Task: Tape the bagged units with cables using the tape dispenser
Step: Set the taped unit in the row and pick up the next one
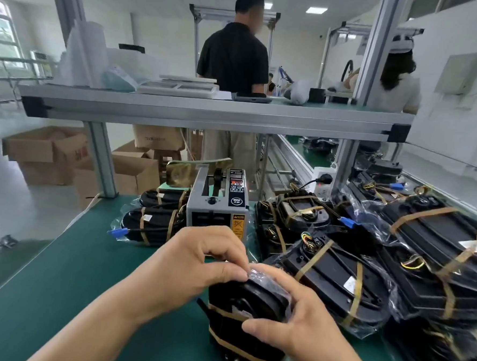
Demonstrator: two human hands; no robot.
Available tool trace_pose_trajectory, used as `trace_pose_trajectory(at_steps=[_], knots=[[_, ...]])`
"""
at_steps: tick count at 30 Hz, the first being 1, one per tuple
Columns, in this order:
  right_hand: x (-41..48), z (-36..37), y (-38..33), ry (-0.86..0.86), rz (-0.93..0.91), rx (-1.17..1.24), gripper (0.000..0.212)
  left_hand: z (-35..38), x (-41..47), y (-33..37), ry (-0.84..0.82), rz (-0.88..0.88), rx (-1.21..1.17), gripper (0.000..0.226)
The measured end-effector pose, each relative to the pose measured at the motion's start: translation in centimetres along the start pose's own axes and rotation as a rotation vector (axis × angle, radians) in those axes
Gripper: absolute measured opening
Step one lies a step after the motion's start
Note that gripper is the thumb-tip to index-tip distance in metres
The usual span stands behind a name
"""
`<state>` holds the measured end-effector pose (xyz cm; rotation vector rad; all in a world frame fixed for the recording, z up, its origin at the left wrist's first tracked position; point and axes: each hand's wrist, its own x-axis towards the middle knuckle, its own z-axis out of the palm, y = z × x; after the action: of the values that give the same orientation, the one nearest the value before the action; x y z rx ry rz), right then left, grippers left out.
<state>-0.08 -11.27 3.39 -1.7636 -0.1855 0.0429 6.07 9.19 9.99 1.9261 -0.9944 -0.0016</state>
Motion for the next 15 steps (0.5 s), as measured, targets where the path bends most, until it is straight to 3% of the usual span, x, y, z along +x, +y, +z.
trace_pose_trajectory(at_steps=[5,10,15], knots=[[-0.2,-0.5,-0.1,0.011,0.019,-0.014,0.067,0.9,1.6,0.8,0.012,0.023,0.201,0.021],[-0.5,-0.5,-0.6,-0.115,0.003,-0.02,0.066,0.8,3.1,1.8,0.051,0.064,0.329,0.023],[-0.9,-0.9,-0.8,-0.095,0.007,0.02,0.063,0.4,3.3,1.4,-0.049,-0.024,0.187,0.007]])
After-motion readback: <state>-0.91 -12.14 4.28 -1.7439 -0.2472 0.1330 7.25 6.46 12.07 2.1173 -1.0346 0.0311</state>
